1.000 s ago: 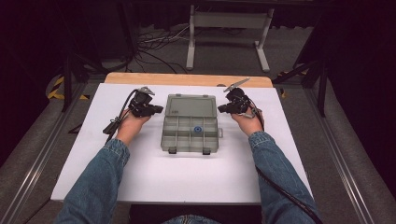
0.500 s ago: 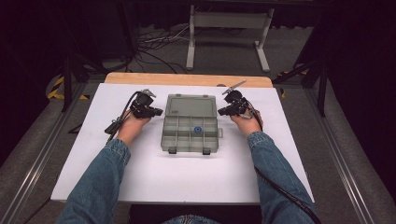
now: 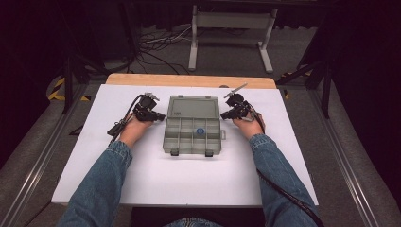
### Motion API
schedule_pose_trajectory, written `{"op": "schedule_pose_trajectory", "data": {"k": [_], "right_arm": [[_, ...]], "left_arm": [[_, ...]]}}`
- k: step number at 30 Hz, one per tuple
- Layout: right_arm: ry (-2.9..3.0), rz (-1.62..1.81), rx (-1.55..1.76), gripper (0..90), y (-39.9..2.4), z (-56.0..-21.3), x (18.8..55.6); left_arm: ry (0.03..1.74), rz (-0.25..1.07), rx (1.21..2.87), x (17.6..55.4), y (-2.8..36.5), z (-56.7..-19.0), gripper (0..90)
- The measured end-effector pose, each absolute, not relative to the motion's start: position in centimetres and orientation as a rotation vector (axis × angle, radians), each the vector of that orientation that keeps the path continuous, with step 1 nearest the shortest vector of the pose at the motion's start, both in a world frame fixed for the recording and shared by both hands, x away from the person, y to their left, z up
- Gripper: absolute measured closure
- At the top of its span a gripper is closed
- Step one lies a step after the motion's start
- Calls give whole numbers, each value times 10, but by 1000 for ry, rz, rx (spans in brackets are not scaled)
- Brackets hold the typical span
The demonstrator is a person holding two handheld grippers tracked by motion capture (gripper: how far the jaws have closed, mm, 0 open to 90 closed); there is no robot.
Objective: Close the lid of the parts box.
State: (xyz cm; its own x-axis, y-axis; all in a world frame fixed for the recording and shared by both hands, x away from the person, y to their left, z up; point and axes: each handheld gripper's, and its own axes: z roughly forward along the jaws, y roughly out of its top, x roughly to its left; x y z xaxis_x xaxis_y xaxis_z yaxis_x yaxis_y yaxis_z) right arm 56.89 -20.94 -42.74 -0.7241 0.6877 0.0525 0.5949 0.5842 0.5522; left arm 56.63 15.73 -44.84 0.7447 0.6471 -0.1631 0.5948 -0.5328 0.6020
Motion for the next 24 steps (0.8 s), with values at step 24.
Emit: {"op": "schedule_pose_trajectory", "data": {"k": [24], "right_arm": [[2666, 836, 1089, 900, -207, -434, 578]], "left_arm": [[929, 102, 2257, 570, 153, -451, 898]]}}
